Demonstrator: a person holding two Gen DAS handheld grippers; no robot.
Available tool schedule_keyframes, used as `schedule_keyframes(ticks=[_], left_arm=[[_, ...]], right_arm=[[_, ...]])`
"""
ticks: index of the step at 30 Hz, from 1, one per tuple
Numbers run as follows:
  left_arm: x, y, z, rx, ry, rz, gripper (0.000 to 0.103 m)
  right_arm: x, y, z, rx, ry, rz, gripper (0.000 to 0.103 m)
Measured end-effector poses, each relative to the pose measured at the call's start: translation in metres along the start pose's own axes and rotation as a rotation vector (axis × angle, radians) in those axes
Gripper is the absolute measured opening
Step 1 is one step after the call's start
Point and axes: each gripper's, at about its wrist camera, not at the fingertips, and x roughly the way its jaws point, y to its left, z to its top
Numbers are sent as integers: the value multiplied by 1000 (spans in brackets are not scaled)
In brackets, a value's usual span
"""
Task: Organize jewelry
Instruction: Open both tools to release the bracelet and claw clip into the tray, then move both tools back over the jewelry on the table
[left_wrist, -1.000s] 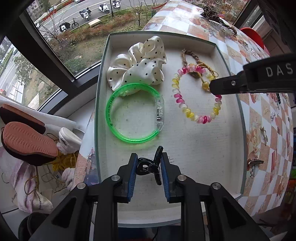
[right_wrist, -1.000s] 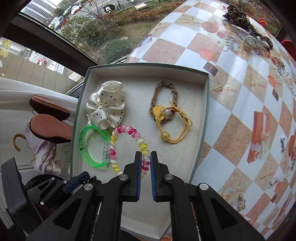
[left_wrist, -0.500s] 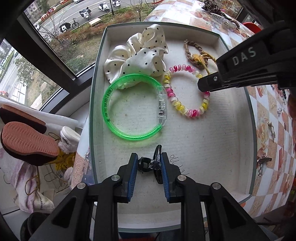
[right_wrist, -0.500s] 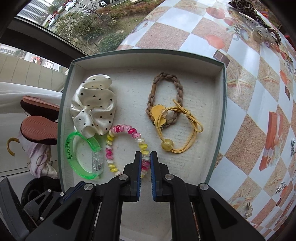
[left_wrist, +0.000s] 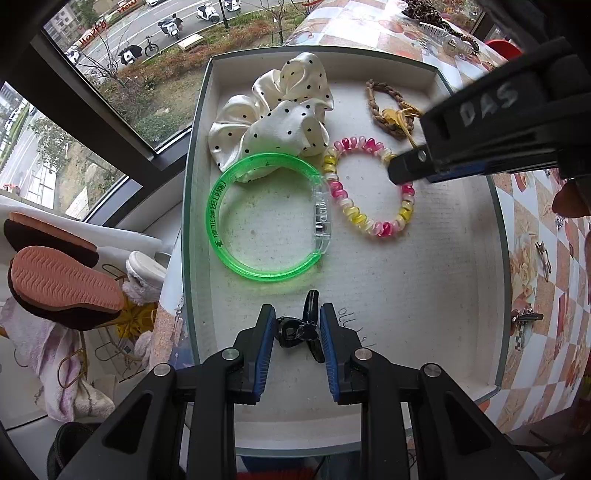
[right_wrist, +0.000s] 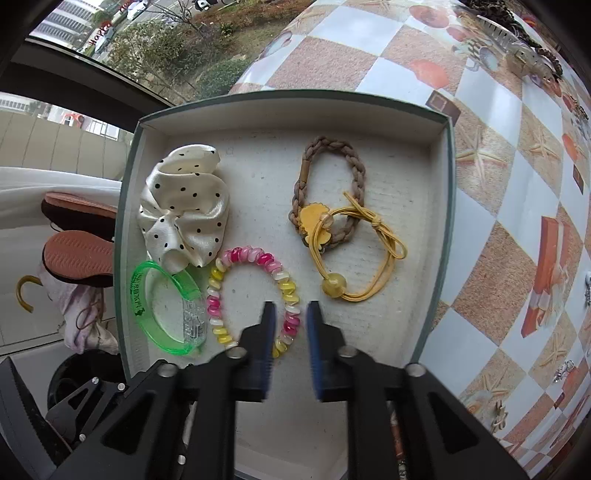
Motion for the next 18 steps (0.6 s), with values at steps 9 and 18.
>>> schedule_keyframes(ticks=[9, 18], left_arm=[[-10, -1, 1, 21, -7, 37, 92], [-27, -10, 7, 51, -32, 53, 97]], right_arm=[[-46, -6, -11, 29, -100, 66, 52], [-81, -52, -36, 138, -157, 64, 58]])
